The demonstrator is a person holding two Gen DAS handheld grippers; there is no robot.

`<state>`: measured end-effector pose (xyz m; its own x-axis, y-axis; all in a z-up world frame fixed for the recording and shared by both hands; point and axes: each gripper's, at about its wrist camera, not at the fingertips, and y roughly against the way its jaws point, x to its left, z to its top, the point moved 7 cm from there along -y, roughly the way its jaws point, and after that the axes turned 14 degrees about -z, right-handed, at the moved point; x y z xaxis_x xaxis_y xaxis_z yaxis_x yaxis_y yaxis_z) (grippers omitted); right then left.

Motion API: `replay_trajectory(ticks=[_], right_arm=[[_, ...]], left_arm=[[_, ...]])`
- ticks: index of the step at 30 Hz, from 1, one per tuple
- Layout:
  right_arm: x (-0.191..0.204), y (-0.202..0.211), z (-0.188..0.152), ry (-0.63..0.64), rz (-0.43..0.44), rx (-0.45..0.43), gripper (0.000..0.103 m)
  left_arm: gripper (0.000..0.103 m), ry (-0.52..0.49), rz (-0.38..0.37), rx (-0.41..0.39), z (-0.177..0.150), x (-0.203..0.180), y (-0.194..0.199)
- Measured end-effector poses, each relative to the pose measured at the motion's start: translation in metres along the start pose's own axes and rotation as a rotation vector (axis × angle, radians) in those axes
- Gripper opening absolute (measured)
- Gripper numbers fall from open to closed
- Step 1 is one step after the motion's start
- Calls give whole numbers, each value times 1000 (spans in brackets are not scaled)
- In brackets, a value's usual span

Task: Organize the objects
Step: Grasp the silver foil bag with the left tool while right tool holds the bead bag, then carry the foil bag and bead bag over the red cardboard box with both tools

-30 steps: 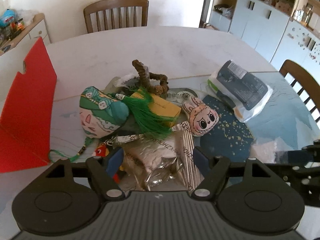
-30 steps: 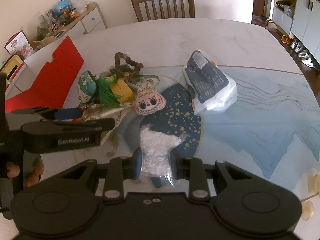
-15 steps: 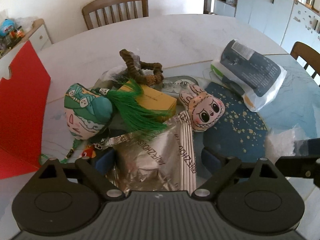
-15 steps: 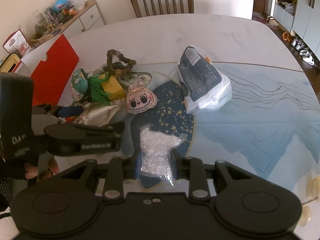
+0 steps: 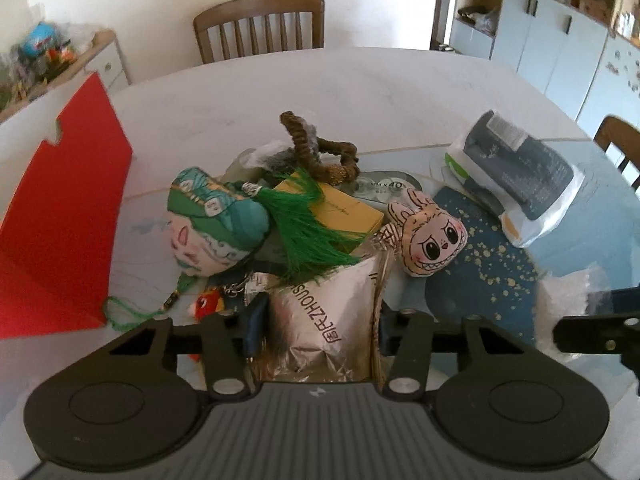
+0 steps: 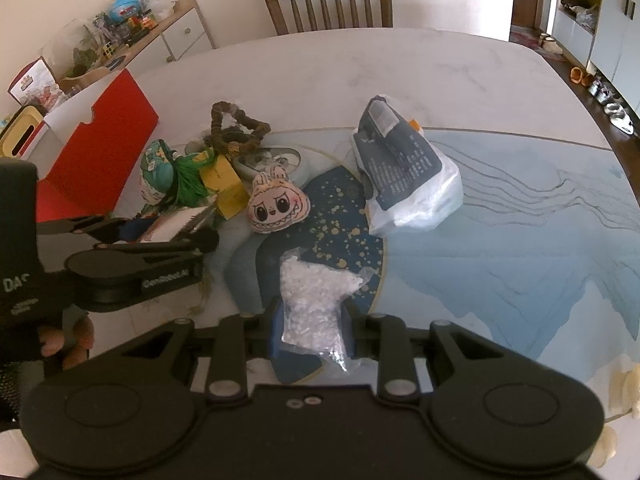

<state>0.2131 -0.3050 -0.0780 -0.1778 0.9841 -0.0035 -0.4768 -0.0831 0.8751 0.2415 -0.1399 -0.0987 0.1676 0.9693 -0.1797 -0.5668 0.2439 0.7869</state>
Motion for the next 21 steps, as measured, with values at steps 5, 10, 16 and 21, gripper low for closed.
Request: replay_trajectory(ticks=[5, 10, 16, 21], right_arm=[[5, 8, 4, 9, 8, -14, 28], [19, 23, 9, 31, 24, -37, 28], [50, 41, 19, 74, 40, -65, 28], [82, 56, 31, 90, 42, -102, 28]], left_arm=[[48, 32, -21, -9, -3, 4, 24], [48, 66, -44, -35, 1, 9, 56], [48, 94, -56, -58, 5, 26, 91], [48, 94, -100, -69, 10, 49, 118]])
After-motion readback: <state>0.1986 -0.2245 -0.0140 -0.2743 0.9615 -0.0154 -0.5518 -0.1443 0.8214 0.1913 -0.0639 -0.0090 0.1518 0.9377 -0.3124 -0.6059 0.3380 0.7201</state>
